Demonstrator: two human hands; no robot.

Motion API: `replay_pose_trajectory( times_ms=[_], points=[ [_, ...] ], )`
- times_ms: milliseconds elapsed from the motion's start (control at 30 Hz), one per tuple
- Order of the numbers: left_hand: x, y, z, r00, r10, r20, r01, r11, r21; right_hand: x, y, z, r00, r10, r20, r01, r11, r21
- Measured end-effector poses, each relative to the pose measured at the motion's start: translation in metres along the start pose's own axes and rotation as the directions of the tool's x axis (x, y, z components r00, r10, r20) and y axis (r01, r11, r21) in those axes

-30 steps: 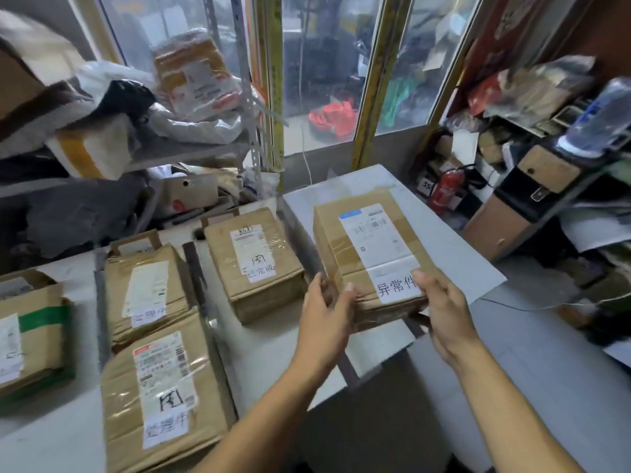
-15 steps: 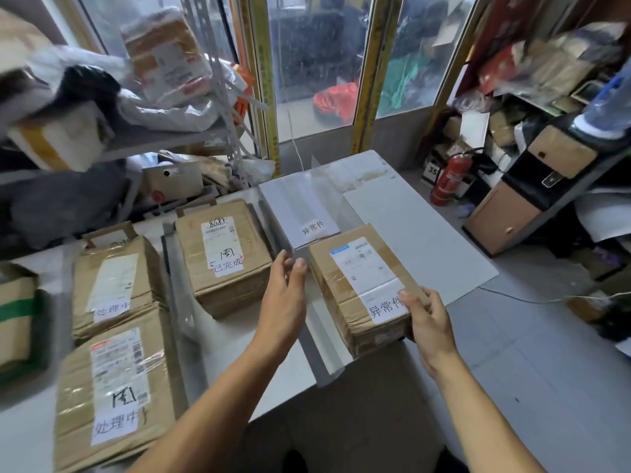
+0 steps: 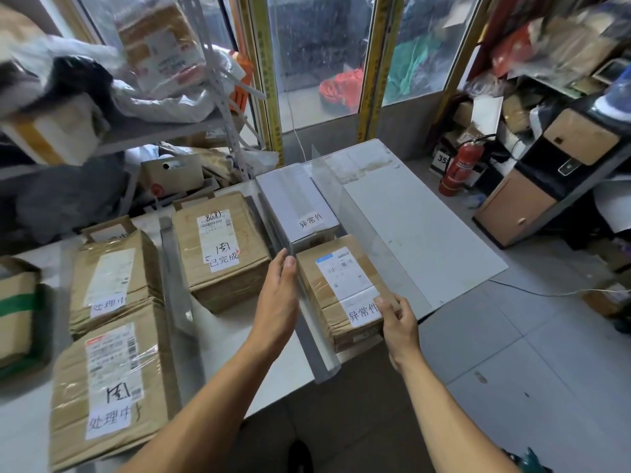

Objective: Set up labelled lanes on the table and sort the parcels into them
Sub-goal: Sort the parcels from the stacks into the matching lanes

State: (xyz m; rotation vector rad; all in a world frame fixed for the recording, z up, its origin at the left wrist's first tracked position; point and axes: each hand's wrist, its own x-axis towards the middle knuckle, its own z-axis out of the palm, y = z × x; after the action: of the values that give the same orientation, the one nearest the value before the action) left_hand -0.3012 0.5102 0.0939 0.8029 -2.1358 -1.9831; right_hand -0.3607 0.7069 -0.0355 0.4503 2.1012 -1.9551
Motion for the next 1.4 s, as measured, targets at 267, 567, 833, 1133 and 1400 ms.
replay_pose_trajectory(
  times_ms=[267,567,833,1133,1400],
  points=[
    [0.001,-0.005,-0.008,1.0,0.018,-0.017,-0.017,0.998,0.06,0.024,0.018,0.006,1.0,0.024,0.013,-0.022,0.996,-0.085],
    [0.0,-0.01,-0.024,0.999,0.027,-0.023,-0.025,0.995,0.092,-0.004,-0.002,-0.005,0.996,-0.071,0.061,0.086,0.956,-0.28],
    [-0.003,-0.007,-0.052,0.996,0.079,-0.039,-0.077,0.995,0.065,-0.048,-0.062,0.016,0.869,-0.479,0.128,0.471,0.717,-0.514],
    [-0.015,0.002,-0.15,0.958,0.214,-0.193,-0.195,0.974,0.114,-0.097,-0.138,0.135,0.621,-0.615,0.487,0.779,0.556,-0.291],
    [-0.075,-0.002,-0.321,0.803,0.248,-0.542,-0.193,0.969,0.157,-0.199,-0.169,0.302,0.286,-0.542,0.79,0.897,0.441,-0.023]
  ],
)
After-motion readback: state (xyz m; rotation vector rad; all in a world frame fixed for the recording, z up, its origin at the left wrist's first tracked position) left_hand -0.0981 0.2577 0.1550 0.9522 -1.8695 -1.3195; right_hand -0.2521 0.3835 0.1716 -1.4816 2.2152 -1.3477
